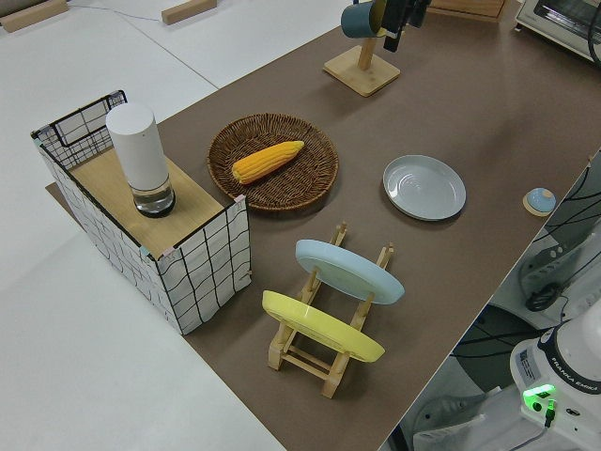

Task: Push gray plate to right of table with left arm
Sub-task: 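Move the left gripper from the basket down toward the gray plate's edge, then lower the left gripper against the gray plate's edge nearest it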

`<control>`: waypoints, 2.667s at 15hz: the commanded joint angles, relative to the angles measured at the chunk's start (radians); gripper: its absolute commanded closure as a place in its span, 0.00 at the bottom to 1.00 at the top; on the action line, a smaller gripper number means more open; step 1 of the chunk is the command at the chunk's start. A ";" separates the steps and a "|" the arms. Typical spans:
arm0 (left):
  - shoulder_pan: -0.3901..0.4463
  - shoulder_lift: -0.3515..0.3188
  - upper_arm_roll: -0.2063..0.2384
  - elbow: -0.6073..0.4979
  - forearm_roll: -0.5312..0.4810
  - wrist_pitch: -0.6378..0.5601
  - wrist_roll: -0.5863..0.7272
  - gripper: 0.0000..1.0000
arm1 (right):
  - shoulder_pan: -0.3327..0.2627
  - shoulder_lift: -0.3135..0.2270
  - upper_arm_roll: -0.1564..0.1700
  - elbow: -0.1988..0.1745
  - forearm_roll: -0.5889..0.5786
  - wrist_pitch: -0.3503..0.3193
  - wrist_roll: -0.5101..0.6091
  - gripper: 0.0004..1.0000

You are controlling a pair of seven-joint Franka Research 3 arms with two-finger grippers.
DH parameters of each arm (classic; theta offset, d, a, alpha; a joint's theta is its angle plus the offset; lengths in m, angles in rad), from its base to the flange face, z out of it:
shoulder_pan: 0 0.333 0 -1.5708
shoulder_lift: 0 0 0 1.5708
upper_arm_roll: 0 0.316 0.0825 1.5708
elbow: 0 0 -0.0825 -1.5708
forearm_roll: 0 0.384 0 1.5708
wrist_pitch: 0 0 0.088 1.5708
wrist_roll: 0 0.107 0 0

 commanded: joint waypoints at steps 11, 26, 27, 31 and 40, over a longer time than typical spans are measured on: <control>0.037 -0.111 -0.017 -0.511 -0.014 0.292 0.089 0.04 | -0.006 0.006 0.004 0.014 0.016 -0.007 0.002 0.00; 0.053 -0.194 -0.005 -0.959 -0.068 0.635 0.092 0.15 | -0.006 0.006 0.004 0.014 0.016 -0.007 0.002 0.00; 0.053 -0.193 -0.005 -0.962 -0.068 0.635 0.101 0.21 | -0.006 0.006 0.004 0.014 0.016 -0.007 0.002 0.00; 0.053 -0.191 -0.005 -0.988 -0.068 0.655 0.129 0.37 | -0.006 0.006 0.004 0.014 0.016 -0.007 0.002 0.00; 0.051 -0.177 -0.005 -0.991 -0.068 0.691 0.112 0.81 | -0.006 0.006 0.004 0.014 0.016 -0.007 0.002 0.00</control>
